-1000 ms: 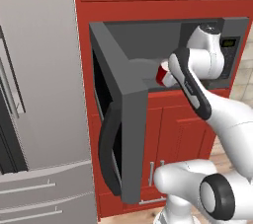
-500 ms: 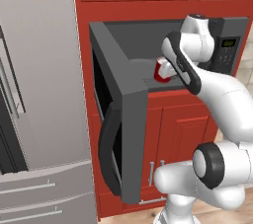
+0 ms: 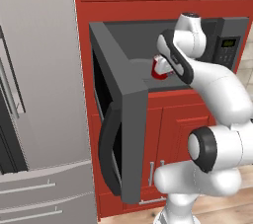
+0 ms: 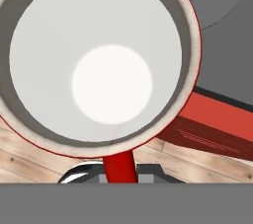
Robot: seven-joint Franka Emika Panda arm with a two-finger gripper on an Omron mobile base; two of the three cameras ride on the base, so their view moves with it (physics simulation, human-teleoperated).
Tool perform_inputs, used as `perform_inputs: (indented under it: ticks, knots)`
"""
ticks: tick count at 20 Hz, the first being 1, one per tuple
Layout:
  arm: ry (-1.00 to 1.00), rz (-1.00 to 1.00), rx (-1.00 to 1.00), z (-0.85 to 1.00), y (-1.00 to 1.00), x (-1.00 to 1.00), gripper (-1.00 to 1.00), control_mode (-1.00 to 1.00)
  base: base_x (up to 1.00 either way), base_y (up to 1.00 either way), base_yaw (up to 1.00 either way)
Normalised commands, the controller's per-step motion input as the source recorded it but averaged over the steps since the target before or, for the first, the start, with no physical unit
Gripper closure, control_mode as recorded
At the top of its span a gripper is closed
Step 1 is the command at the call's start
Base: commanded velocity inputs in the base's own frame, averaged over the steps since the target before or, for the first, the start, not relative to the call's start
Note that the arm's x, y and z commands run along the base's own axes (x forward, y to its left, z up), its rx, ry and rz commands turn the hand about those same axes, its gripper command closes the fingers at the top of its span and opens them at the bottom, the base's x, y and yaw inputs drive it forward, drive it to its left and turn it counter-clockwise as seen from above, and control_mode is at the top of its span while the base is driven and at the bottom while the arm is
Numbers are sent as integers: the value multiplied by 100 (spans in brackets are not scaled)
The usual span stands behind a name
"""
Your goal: Pick the mug from the counter and place it inside the microwave. Then close the microwave.
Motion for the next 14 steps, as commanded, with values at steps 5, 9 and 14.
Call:
perform_inputs:
  ticks: [5,9,14]
  knots:
    - [-2,-2,0,-19,0,29,100,-100,0,0,0]
    - [-1,0,0,-1,0,11,100,-100,0,0,0]
    - [0,0,0,-1,1,6,100,-100,0,0,0]
